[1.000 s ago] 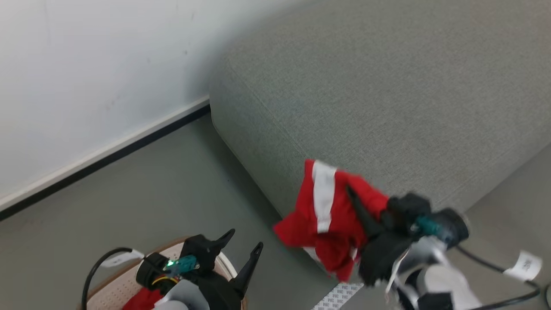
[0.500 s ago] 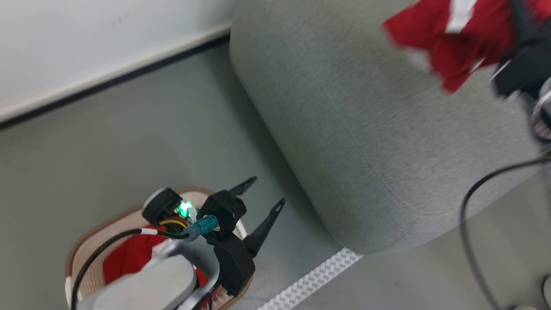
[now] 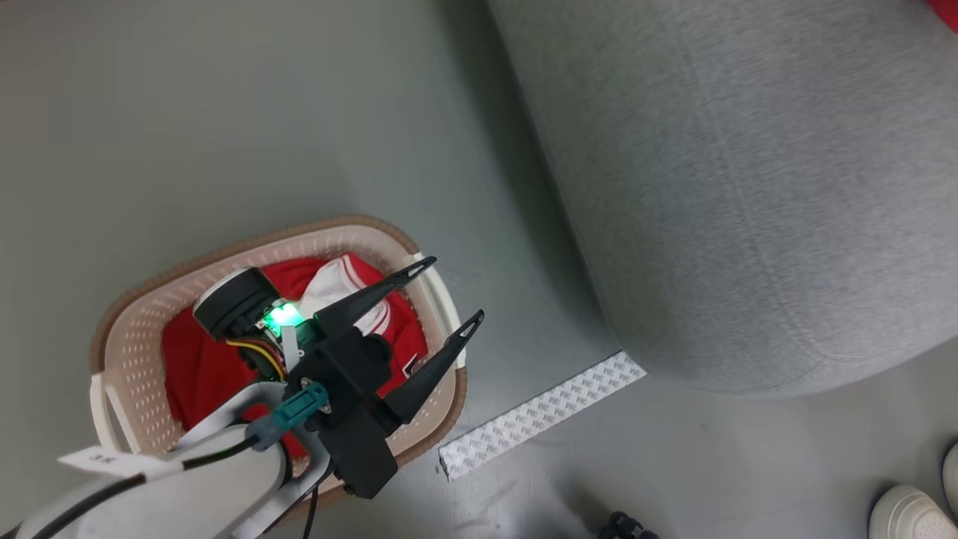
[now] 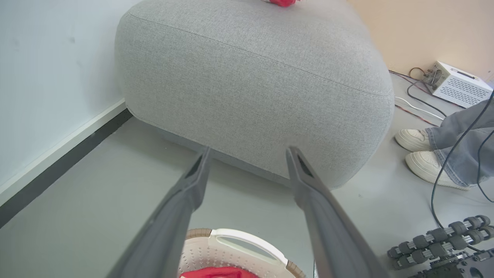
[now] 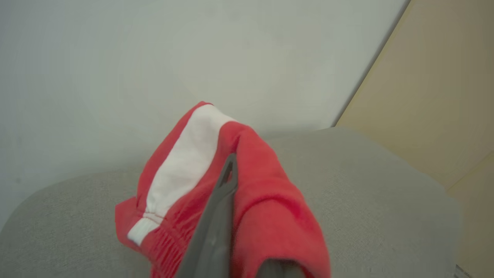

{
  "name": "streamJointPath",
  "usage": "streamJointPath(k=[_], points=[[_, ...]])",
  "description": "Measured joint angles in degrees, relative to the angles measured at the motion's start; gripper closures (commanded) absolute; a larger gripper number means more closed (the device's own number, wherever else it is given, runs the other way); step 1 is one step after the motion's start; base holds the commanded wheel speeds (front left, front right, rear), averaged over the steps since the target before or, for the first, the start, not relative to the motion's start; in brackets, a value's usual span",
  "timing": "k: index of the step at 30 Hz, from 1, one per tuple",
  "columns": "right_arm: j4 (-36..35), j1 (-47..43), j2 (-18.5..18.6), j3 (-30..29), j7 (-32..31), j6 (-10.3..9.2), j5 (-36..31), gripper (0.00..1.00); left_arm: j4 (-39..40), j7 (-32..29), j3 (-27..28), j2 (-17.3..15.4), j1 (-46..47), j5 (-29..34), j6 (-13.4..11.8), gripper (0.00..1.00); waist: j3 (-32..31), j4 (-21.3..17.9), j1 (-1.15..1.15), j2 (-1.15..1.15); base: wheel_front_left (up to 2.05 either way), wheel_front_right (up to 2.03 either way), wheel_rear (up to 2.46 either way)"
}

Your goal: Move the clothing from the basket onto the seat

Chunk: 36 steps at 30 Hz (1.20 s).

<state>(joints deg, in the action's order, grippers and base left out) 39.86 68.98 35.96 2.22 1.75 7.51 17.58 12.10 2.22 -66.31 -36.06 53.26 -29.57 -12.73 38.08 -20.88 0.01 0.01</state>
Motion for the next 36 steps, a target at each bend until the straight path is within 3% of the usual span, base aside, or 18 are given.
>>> streamJointPath(k=[5, 6, 7, 8, 9, 15, 25, 36], points=[[6.62, -0.31, -1.40, -2.66, 4.48, 0.00, 1.34, 1.00, 1.83, 0.62, 0.31, -1.24, -0.01, 0.70, -0.67, 0.00, 3.22, 1.43, 0.00, 0.00, 0.00, 0.00, 0.00], [7.82, -0.42, -1.53, -2.90, 5.13, 0.00, 1.24, 0.78, 2.01, 0.68, 0.31, -1.45, 0.00, 0.78, -0.67, 0.00, 3.67, 1.68, 0.00, 0.00, 0.00, 0.00, 0.00], [9.09, -0.73, -1.78, -2.99, 5.56, 0.00, 1.02, 0.78, 2.08, 0.94, 0.34, -1.57, -0.02, 0.78, -0.67, 0.00, 3.98, 1.96, 0.00, 0.00, 0.00, 0.00, 0.00], [10.44, -1.35, -2.30, -3.10, 5.83, 0.00, 0.92, 0.61, 2.07, 1.14, 0.44, -1.58, -0.04, 0.67, -0.67, 0.00, 4.16, 2.26, 0.00, 0.00, 0.00, 0.00, 0.00], [11.71, -1.89, -2.89, -3.02, 5.84, 0.00, 0.82, 0.00, 2.00, 1.42, 0.49, -1.63, -0.08, 0.58, -0.65, 0.00, 4.20, 2.51, 0.00, 0.00, 0.00, 0.00, 0.00], [14.25, -4.12, -4.20, -0.96, 7.55, 0.00, -1.14, 0.00, 0.59, 2.99, -0.03, -0.46, -0.40, 0.07, 0.02, 0.00, 2.49, 3.27, -0.02, -0.01, 0.00, 0.00, 0.00], [12.76, -13.69, -5.28, 3.77, 8.92, 0.00, -1.15, 0.00, -7.91, 9.53, -0.96, 4.97, -5.34, -3.80, 1.14, 0.00, -5.59, 4.39, -0.02, -0.01, 0.00, 0.00, 0.00], [1.07, -32.59, -6.32, 8.00, 5.25, 0.00, -3.70, 0.00, -15.88, 12.57, 0.90, 10.34, -18.57, -10.35, 1.70, 0.00, -21.21, 6.50, -0.03, -0.03, 0.00, 0.00, 0.00]])
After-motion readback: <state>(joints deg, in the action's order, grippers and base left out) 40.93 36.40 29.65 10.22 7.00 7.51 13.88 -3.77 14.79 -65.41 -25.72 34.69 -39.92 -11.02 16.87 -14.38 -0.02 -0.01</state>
